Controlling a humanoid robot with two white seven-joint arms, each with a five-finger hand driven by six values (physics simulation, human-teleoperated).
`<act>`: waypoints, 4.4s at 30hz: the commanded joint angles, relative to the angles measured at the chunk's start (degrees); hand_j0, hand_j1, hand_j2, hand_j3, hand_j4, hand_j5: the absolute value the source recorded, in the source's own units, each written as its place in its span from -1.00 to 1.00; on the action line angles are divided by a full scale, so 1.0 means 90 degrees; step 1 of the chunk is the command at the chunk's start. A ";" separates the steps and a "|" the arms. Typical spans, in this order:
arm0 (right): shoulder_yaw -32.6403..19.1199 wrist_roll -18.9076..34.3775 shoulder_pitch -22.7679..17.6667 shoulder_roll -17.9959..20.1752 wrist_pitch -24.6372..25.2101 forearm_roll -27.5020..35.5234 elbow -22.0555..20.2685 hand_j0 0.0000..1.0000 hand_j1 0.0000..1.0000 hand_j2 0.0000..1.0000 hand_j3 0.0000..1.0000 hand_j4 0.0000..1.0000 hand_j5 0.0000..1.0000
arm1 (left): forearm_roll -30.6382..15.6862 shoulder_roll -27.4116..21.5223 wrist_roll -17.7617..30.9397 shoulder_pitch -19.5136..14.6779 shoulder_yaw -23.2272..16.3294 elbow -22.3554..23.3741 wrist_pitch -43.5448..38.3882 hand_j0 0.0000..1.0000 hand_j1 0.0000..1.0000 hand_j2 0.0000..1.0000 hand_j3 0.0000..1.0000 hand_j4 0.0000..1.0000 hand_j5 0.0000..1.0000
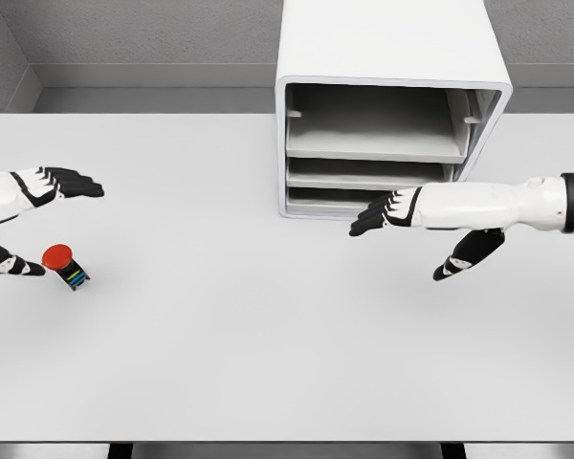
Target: Slide open multi-storey tabletop storage cabinets and put open load switch and slide close multi-storey tabletop storage cabinets
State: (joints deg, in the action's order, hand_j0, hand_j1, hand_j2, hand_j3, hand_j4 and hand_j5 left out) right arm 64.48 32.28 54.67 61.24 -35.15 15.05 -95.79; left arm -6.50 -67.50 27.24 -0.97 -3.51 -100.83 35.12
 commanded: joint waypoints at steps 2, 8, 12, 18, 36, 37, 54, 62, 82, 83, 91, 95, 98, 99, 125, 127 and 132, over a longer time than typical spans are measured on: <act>-0.0007 -0.0002 0.0010 0.0061 0.0016 0.0037 0.0008 1.00 1.00 1.00 1.00 1.00 1.00 | 0.0477 0.0049 0.0069 0.0010 0.0332 -0.0018 -0.0014 1.00 1.00 1.00 1.00 1.00 1.00; -0.0036 -0.0256 0.0029 0.0051 0.0016 0.0027 0.0067 1.00 1.00 1.00 1.00 1.00 1.00 | 0.0585 0.0039 0.0245 0.0020 0.0195 -0.0028 -0.0014 1.00 1.00 1.00 1.00 1.00 1.00; -0.0202 -0.0403 0.0078 -0.0086 0.0016 0.0047 0.0223 1.00 1.00 1.00 1.00 1.00 1.00 | 0.0615 0.0049 0.0674 0.0010 0.0058 -0.0028 -0.0014 1.00 1.00 1.00 1.00 1.00 1.00; -0.0192 -0.0344 0.0381 -0.0564 0.0164 0.0037 0.0233 1.00 1.00 1.00 1.00 1.00 1.00 | 0.0907 0.0459 0.0645 -0.0019 -0.0079 -0.0018 -0.0014 1.00 1.00 1.00 1.00 1.00 1.00; -0.0173 0.0173 0.0674 -0.1150 0.2811 0.0018 0.0682 1.00 1.00 1.00 1.00 1.00 1.00 | 0.1825 0.1113 0.0606 -0.0615 -0.0684 0.0919 -0.0014 1.00 1.00 1.00 1.00 1.00 1.00; -0.0173 0.0173 0.0713 -0.1218 0.2831 0.0018 0.0701 1.00 1.00 1.00 1.00 1.00 1.00 | 0.1835 0.1113 0.0606 -0.0625 -0.0684 0.0968 -0.0014 1.00 1.00 1.00 1.00 1.00 1.00; -0.0134 0.0222 0.0898 -0.1551 0.2938 -0.0637 0.0975 1.00 1.00 1.00 1.00 1.00 1.00 | 0.2421 0.1455 0.0606 -0.0937 -0.0987 0.1896 -0.0014 1.00 1.00 1.00 1.00 1.00 1.00; -0.0094 0.0232 0.0908 -0.1551 0.2890 -0.0666 0.0975 1.00 1.00 1.00 1.00 1.00 1.00 | 0.2919 0.1670 0.0606 -0.1084 -0.0987 0.1945 -0.0014 1.00 1.00 1.00 1.00 1.00 1.00; 0.0052 0.0252 0.0947 -0.1590 0.1952 -0.1154 0.0662 1.00 1.00 1.00 1.00 1.00 1.00 | 0.2948 0.1611 0.0616 -0.1094 -0.1250 0.2082 -0.0014 -0.14 -0.14 -0.14 -0.14 -0.14 -0.14; 0.0052 0.0252 0.0947 -0.1580 0.1933 -0.1154 0.0653 1.00 1.00 1.00 1.00 1.00 1.00 | 0.2948 0.1611 0.0616 -0.1094 -0.1250 0.2082 -0.0014 -0.15 -0.15 -0.15 -0.15 -0.15 -0.15; 0.0062 0.0242 0.0821 -0.1307 0.1357 -0.1106 0.0428 1.00 1.00 1.00 1.00 1.00 1.00 | 0.2568 0.1445 0.0616 -0.1016 -0.1192 0.1184 -0.0014 -0.29 -0.29 -0.29 -0.29 -0.29 -0.29; 0.0062 0.0222 0.0771 -0.1238 0.0985 -0.1086 0.0360 1.00 1.00 1.00 1.00 1.00 1.00 | 0.2382 0.1358 0.0616 -0.1025 -0.1172 0.0666 -0.0014 -0.29 -0.29 -0.29 -0.29 -0.29 -0.29; 0.0062 0.0222 0.0771 -0.1150 0.0820 -0.1086 0.0174 1.00 1.00 1.00 1.00 1.00 1.00 | 0.2323 0.1367 0.0616 -0.1064 -0.1172 0.0431 -0.0014 -0.29 -0.29 -0.29 -0.29 -0.29 -0.29; 0.0062 0.0222 0.0752 -0.1150 0.0770 -0.1086 0.0164 1.00 1.00 1.00 1.00 1.00 1.00 | 0.2284 0.1367 0.0616 -0.1074 -0.1172 0.0422 -0.0014 -0.29 -0.29 -0.29 -0.29 -0.29 -0.29; 0.0062 0.0164 0.0479 -0.0496 0.0016 -0.0217 -0.0002 1.00 1.00 1.00 1.00 1.00 1.00 | 0.1816 0.1963 0.0499 -0.2422 -0.1270 -0.0018 -0.0014 -0.28 -0.28 -0.28 -0.28 -0.28 -0.28; 0.0072 0.0164 0.0391 -0.0388 0.0016 -0.0080 0.0008 1.00 1.00 1.00 1.00 1.00 1.00 | 0.1835 0.2158 0.0499 -0.2480 -0.1270 -0.0018 -0.0014 -0.27 -0.27 -0.27 -0.27 -0.27 -0.27; 0.0091 0.0164 0.0176 -0.0222 0.0016 0.0369 -0.0011 1.00 1.00 1.00 1.00 1.00 1.00 | 0.1874 0.2490 0.0508 -0.2793 -0.1534 -0.0018 -0.0014 -0.27 -0.27 -0.27 -0.27 -0.27 -0.27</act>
State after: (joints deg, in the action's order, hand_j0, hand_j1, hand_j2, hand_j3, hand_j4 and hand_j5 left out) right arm 65.30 33.79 56.25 58.53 -35.16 16.45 -95.81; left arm 10.68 -46.47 31.85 -26.46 -16.67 -100.98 35.17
